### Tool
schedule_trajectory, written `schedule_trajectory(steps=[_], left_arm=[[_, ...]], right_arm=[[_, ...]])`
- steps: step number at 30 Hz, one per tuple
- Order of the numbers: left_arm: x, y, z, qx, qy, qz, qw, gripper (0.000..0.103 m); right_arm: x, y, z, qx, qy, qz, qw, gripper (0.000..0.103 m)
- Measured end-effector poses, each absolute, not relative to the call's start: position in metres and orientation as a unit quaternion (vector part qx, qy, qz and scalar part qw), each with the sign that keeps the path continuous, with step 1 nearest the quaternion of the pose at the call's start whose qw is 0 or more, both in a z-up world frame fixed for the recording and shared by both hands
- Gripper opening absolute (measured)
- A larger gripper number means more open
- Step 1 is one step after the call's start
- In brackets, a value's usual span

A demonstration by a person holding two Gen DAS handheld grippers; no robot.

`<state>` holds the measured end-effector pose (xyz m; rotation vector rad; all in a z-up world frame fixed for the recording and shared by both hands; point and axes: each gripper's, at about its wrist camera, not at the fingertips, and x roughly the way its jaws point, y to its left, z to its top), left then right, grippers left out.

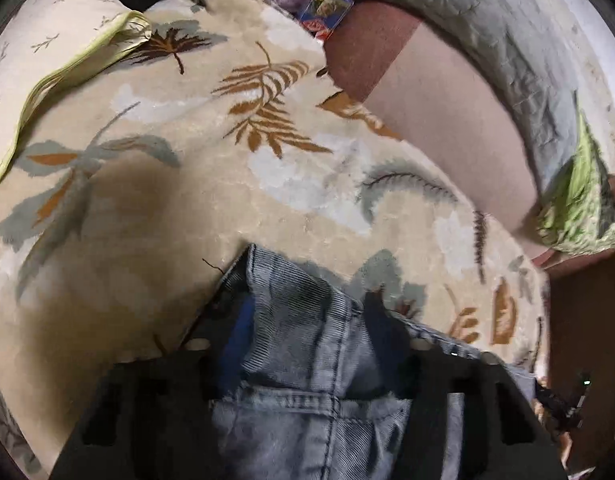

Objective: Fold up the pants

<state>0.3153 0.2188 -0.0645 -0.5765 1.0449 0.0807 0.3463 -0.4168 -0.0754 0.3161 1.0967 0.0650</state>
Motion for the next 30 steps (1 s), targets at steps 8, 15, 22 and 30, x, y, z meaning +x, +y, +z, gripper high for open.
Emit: schedule_trajectory(steps=[8, 15, 22, 30], left_arm=[[0.326, 0.221, -0.069, -0.209, 0.503, 0.111, 0.831, 0.002], [0.332, 0.202, -0.063, -0.133, 0.498, 0.130, 0.847, 0.002], [0.314, 0.234, -0.057, -0.229, 0.469, 0.106, 0.846, 0.056], [0.320, 0.239, -0.046, -0.264, 0.459, 0.063, 0.846, 0.061]], right_arm=[[0.352, -0.411, -0.067, 0.100, 0.522, 0.021, 0.847, 0.015], [0.348, -0.391, -0.055, 0.032, 0.467, -0.039, 0.883, 0.022], [0.342, -0.424, -0.060, 0.126, 0.483, -0.013, 0.866, 0.068], [0.356, -0.429, -0.064, 0.164, 0.493, 0.023, 0.854, 0.068]])
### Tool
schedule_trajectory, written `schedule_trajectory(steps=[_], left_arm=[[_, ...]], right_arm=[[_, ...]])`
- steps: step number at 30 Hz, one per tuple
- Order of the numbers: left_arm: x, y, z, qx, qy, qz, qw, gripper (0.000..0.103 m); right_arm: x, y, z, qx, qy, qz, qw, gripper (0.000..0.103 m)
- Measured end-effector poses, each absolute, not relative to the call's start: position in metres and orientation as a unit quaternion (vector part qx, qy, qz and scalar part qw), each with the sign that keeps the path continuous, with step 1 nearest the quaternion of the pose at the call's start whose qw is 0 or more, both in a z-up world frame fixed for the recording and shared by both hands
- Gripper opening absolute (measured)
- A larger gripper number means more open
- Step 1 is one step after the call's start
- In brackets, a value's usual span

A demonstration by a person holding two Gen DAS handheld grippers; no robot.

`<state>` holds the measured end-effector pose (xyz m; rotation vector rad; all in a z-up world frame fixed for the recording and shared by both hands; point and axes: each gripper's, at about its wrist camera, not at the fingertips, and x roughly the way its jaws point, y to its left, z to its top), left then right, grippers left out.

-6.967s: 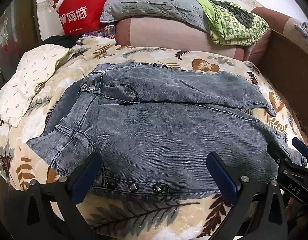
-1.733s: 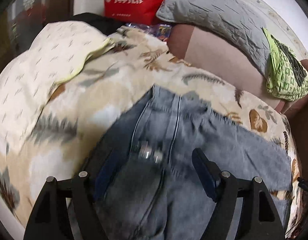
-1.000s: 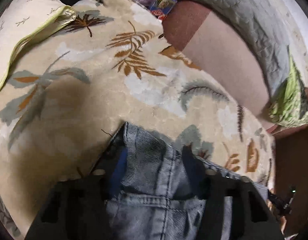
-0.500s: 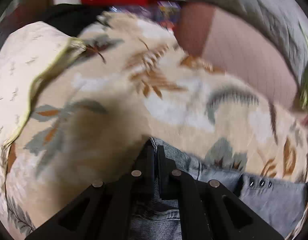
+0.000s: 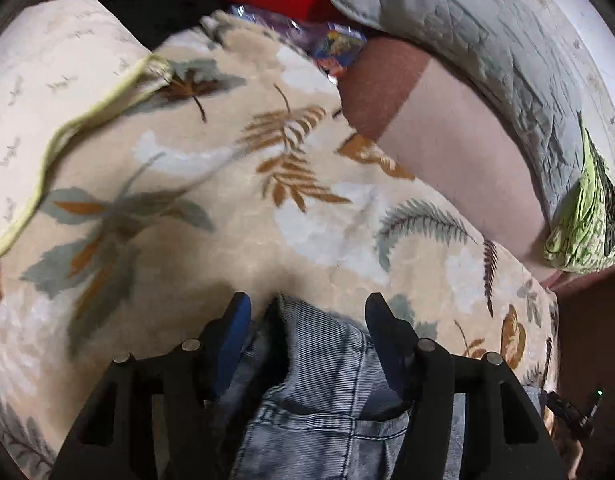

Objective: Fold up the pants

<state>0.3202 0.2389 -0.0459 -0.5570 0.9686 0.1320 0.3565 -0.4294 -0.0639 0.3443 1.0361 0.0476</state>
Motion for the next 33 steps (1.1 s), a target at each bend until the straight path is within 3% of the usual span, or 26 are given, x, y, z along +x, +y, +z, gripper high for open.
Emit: schedule_trajectory(steps=[4, 6, 8, 15, 16, 17, 19, 21, 33], left_arm=[[0.328, 0.235, -0.063, -0.268, 0.486, 0.057, 0.830, 0.055], [0.329, 0.233, -0.065, -0.261, 0.490, 0.056, 0.830, 0.025], [0.331, 0.231, -0.065, -0.255, 0.494, 0.061, 0.829, 0.021], [0.335, 0.228, -0.071, -0.254, 0.507, 0.055, 0.822, 0.021], [0.336, 0.228, -0.074, -0.248, 0.510, 0.059, 0.822, 0.019], [0.337, 0.226, -0.074, -0.239, 0.510, 0.065, 0.824, 0.003], [0.336, 0.223, -0.070, -0.222, 0.509, 0.070, 0.829, 0.002], [0.332, 0.224, -0.062, -0.218, 0.499, 0.075, 0.835, 0.002], [0.244, 0.228, 0.052, -0.258, 0.379, 0.026, 0.889, 0.002]], right_arm=[[0.364, -0.420, -0.070, 0.160, 0.504, 0.026, 0.848, 0.068], [0.366, -0.417, -0.071, 0.152, 0.508, 0.027, 0.847, 0.068], [0.366, -0.418, -0.071, 0.153, 0.510, 0.026, 0.846, 0.068], [0.370, -0.421, -0.068, 0.157, 0.516, 0.023, 0.842, 0.068], [0.372, -0.420, -0.071, 0.154, 0.521, 0.026, 0.839, 0.066], [0.373, -0.418, -0.073, 0.148, 0.525, 0.025, 0.838, 0.062], [0.374, -0.416, -0.072, 0.140, 0.521, 0.020, 0.842, 0.026], [0.372, -0.415, -0.066, 0.139, 0.513, 0.020, 0.847, 0.020], [0.302, -0.412, 0.036, 0.158, 0.403, 0.046, 0.900, 0.018]])
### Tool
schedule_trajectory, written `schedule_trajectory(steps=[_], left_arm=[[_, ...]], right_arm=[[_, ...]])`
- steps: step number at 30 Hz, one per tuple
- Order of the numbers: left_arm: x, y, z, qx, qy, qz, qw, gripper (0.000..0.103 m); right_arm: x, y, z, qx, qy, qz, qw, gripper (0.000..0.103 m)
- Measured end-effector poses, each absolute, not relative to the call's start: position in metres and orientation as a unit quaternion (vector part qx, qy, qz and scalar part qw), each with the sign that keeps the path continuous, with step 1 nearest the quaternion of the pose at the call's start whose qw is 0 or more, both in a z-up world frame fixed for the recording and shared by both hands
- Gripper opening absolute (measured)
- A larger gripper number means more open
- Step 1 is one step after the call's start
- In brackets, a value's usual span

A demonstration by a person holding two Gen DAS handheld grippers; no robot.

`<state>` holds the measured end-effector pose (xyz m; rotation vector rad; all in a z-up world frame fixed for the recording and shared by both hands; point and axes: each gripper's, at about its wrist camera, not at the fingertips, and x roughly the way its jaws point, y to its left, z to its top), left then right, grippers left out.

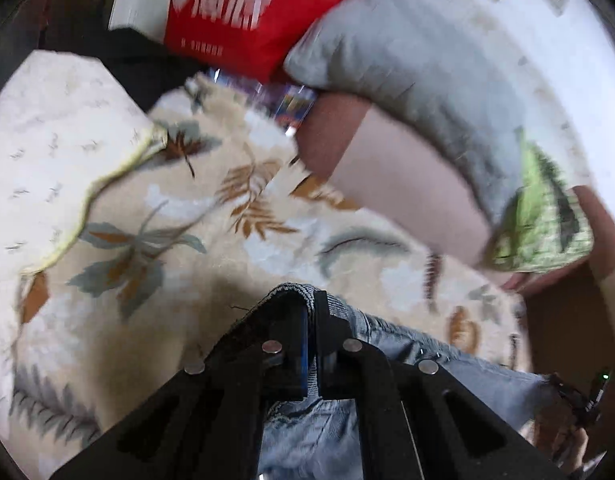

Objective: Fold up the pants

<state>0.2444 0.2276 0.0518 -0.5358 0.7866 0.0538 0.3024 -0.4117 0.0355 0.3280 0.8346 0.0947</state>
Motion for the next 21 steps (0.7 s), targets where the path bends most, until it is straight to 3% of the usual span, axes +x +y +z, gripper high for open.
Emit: schedule_trajectory(steps=[7, 11, 13, 15, 17, 18, 20, 21], left_arm=[[0.100, 0.248, 0.095, -0.285, 0.319, -0.019, 0.904, 0.002], [0.024, 0.261, 0.062, -0.287, 0.360, -0.045, 0.887, 0.004], [0.004, 0.265, 0.041, -0.267, 0.396, -0.033, 0.878, 0.005], [-0.015, 0.279, 0.029, -0.251, 0.413, 0.016, 0.875, 0.005], [-0.024, 0.294, 0.030, -0.270, 0.412, 0.039, 0.869, 0.006], [-0.025, 0.299, 0.035, -0.272, 0.411, 0.053, 0.868, 0.007], [-0.021, 0.294, 0.048, -0.253, 0.401, 0.059, 0.878, 0.013], [-0.017, 0.286, 0.054, -0.242, 0.396, 0.051, 0.884, 0.022]], right_arm=[[0.182, -0.426, 0.075, 0.175, 0.346, 0.099, 0.917, 0.019], [0.095, -0.431, 0.050, 0.161, 0.355, 0.129, 0.912, 0.019], [0.060, -0.429, 0.014, 0.146, 0.404, 0.152, 0.890, 0.022], [0.031, -0.426, -0.033, 0.134, 0.473, 0.157, 0.857, 0.030], [0.013, -0.424, -0.060, 0.117, 0.521, 0.152, 0.832, 0.045], [0.002, -0.426, -0.067, 0.119, 0.527, 0.143, 0.829, 0.059], [-0.006, -0.437, -0.063, 0.147, 0.511, 0.133, 0.836, 0.060], [-0.006, -0.443, -0.059, 0.161, 0.501, 0.127, 0.841, 0.061]])
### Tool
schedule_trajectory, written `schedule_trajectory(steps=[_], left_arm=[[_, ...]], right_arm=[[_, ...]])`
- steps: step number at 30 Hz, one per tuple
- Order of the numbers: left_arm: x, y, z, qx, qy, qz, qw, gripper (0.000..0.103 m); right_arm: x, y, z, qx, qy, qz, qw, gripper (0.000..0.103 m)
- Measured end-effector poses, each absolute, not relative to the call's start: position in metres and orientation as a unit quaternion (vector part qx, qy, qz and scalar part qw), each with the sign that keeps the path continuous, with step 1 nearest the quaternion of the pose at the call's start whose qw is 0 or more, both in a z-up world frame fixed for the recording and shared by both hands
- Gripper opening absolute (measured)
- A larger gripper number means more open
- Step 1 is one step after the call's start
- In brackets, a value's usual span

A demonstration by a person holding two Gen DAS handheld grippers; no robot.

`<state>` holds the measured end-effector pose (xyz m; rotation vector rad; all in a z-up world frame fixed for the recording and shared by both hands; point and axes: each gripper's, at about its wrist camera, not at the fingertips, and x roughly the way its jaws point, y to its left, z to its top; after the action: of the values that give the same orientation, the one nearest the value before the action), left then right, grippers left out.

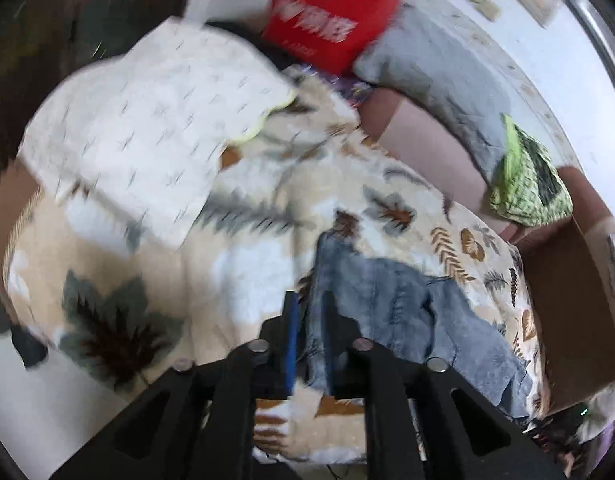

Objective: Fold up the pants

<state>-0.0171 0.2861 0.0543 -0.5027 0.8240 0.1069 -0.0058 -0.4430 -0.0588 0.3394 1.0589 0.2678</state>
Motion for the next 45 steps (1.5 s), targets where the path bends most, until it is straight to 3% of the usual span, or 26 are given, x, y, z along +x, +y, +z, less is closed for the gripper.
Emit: schedule_trajectory(steps=[1, 3, 7, 10, 11, 13, 14, 19, 21, 24, 29, 34, 38, 39, 43, 45], left_arm=[[-0.010, 0.273, 0.060, -0.231, 0.394, 0.038, 0.889, 0.028], [0.004, 0.244, 0.063, -0.213, 0.389, 0.006, 0.896, 0.050], [0.034, 0.193, 0.034, -0.185, 0.418, -0.028, 0.889, 0.055], [0.050, 0.174, -0.010, -0.181, 0.468, -0.015, 0.865, 0.055], [0.053, 0.173, -0.024, -0.185, 0.483, -0.008, 0.856, 0.055], [0.052, 0.178, -0.047, -0.203, 0.499, 0.003, 0.842, 0.054], [0.049, 0.179, -0.052, -0.209, 0.495, -0.001, 0.843, 0.054], [0.045, 0.180, -0.051, -0.197, 0.487, -0.009, 0.851, 0.054], [0.047, 0.179, -0.051, -0.190, 0.485, -0.006, 0.853, 0.054], [0.049, 0.180, -0.052, -0.182, 0.485, -0.006, 0.856, 0.054], [0.050, 0.187, -0.052, -0.183, 0.487, -0.009, 0.854, 0.054], [0.051, 0.195, -0.055, -0.164, 0.482, 0.021, 0.860, 0.054], [0.051, 0.200, -0.050, -0.180, 0.482, 0.027, 0.857, 0.054], [0.048, 0.199, -0.044, -0.180, 0.479, 0.035, 0.859, 0.054], [0.030, 0.181, -0.010, -0.184, 0.442, 0.016, 0.878, 0.055], [0.026, 0.161, -0.001, -0.170, 0.432, -0.017, 0.886, 0.063]], right_arm=[[-0.003, -0.450, -0.053, 0.181, 0.488, 0.120, 0.846, 0.063], [0.009, -0.458, -0.042, 0.222, 0.472, 0.114, 0.845, 0.063], [0.055, -0.456, -0.044, 0.286, 0.475, 0.125, 0.823, 0.063], [0.095, -0.447, -0.068, 0.298, 0.523, 0.097, 0.792, 0.062], [0.100, -0.445, -0.071, 0.296, 0.529, 0.094, 0.790, 0.059], [0.109, -0.434, -0.068, 0.257, 0.537, 0.069, 0.801, 0.025], [0.109, -0.432, -0.063, 0.245, 0.532, 0.066, 0.808, 0.018], [0.110, -0.420, -0.011, 0.142, 0.446, 0.025, 0.884, 0.014], [0.121, -0.417, -0.022, 0.131, 0.451, 0.029, 0.882, 0.018], [0.137, -0.420, -0.068, 0.118, 0.525, 0.008, 0.843, 0.023], [0.096, -0.435, -0.035, 0.163, 0.462, -0.010, 0.872, 0.031], [0.053, -0.414, -0.018, 0.275, 0.470, 0.118, 0.830, 0.067], [0.050, -0.397, -0.078, 0.255, 0.559, 0.089, 0.784, 0.068], [0.050, -0.401, -0.093, 0.264, 0.572, 0.074, 0.773, 0.063], [0.043, -0.399, -0.060, 0.274, 0.526, 0.075, 0.802, 0.062], [0.046, -0.380, -0.037, 0.243, 0.507, 0.092, 0.822, 0.062]])
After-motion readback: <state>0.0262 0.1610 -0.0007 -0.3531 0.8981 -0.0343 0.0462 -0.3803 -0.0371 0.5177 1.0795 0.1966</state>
